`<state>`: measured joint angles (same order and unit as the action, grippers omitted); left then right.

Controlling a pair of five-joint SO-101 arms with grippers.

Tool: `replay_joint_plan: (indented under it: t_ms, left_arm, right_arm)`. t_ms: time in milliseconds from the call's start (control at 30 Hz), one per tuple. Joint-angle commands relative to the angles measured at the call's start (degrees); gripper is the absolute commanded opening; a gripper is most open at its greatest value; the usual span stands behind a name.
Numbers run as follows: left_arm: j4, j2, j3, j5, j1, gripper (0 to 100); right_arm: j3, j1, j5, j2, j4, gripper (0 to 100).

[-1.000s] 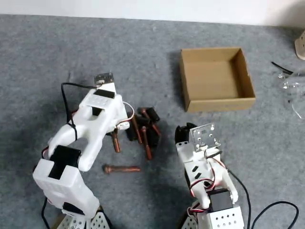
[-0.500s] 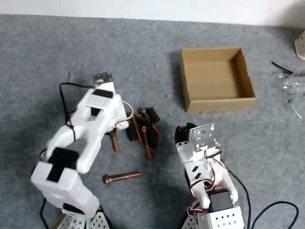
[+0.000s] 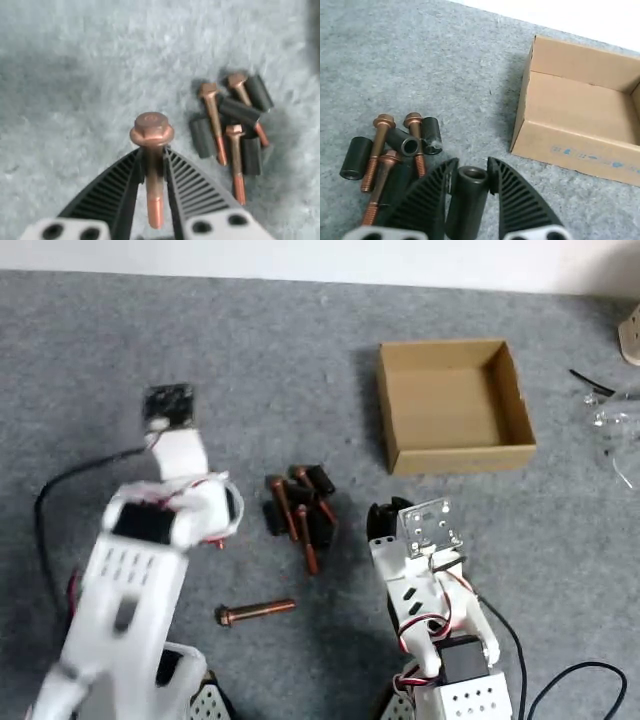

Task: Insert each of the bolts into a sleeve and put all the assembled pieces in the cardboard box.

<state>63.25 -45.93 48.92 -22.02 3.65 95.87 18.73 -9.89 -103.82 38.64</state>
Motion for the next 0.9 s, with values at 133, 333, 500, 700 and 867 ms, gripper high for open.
replay_joint_plan:
  t_ms: [133, 333, 500, 700, 867]
  left_arm:
    - [-9.7, -23.6, 14.6, 2.5, -2.3, 0]
    - [-16.5, -31.3, 21.4, 2.5, -2.3, 0]
    - [-22.2, -42.1, 27.9, 2.5, -2.3, 0]
    - [-22.8, -60.4, 34.8, 2.5, -1.5, 0]
    - [-22.8, -57.3, 34.7, 2.5, 2.1, 0]
  right_arm:
    - [6.8, 8.1, 0.3, -0.1, -10.2, 0.4]
    - [8.7, 12.7, 0.3, 0.8, -10.9, 0.4]
    - [8.7, 14.2, 0.3, 0.8, -10.8, 0.4]
    - [8.7, 17.1, 0.2, 0.8, -10.7, 0.4]
    - [8.7, 19.7, 0.1, 0.3, -10.9, 0.4]
